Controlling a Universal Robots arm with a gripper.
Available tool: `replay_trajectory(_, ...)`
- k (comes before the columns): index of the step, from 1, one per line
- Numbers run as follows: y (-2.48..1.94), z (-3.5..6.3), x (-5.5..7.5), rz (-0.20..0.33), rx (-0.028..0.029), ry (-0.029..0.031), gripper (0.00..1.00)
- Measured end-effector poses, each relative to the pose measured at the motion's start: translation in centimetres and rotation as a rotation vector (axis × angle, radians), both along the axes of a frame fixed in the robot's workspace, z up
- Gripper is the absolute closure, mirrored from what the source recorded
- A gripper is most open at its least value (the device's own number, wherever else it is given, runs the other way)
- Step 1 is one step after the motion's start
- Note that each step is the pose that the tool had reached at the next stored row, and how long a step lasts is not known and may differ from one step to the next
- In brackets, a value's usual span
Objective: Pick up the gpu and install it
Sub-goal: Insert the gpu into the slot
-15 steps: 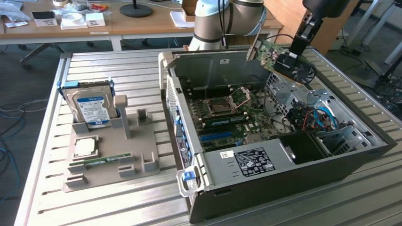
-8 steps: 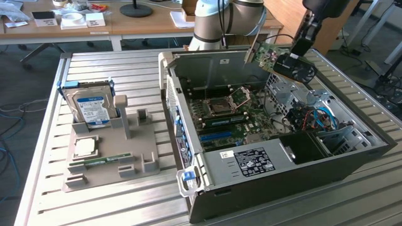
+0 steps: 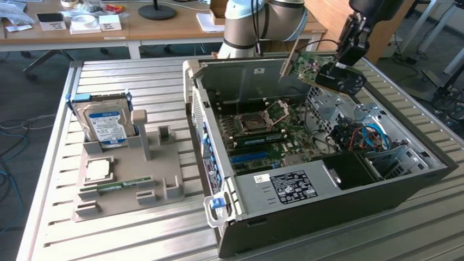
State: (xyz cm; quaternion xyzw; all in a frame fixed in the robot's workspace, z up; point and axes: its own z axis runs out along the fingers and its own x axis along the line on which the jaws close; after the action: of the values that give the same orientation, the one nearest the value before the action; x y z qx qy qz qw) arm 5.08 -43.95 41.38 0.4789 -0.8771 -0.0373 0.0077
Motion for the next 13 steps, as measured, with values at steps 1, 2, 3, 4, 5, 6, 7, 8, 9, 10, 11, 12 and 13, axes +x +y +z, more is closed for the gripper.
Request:
replay_trajectory(1,0.0,0.0,0.0,0.018,0.0,0.0,0.73)
replay_trajectory(2,0.0,-0.01,0.0,0.036,0.0001,0.0,0.73)
replay_trajectory(3,0.0,-0.01,0.0,0.054,0.0,0.0,0.73)
replay_trajectory(4,0.0,-0.01,0.0,0.072,0.0,0.0,0.73)
replay_trajectory(5,0.0,-0.02,0.0,0.09,0.0,0.0,0.73)
replay_trajectory(6,0.0,-0.03,0.0,0.108,0.0001,-0.0001,0.73)
replay_trajectory(7,0.0,-0.03,0.0,0.128,-0.0001,0.0,0.73)
replay_trajectory(8,0.0,-0.03,0.0,0.145,-0.0001,-0.0001,0.73)
replay_trajectory(9,0.0,-0.03,0.0,0.163,-0.0001,-0.0001,0.73)
replay_trajectory(10,0.0,-0.04,0.0,0.181,0.0,0.0,0.73)
replay_trajectory(11,0.0,-0.05,0.0,0.199,0.0,0.0,0.73)
replay_trajectory(12,0.0,-0.05,0.0,0.218,-0.0001,0.0,0.73)
replay_trajectory(13,0.0,-0.05,0.0,0.236,0.0,-0.0001,0.73)
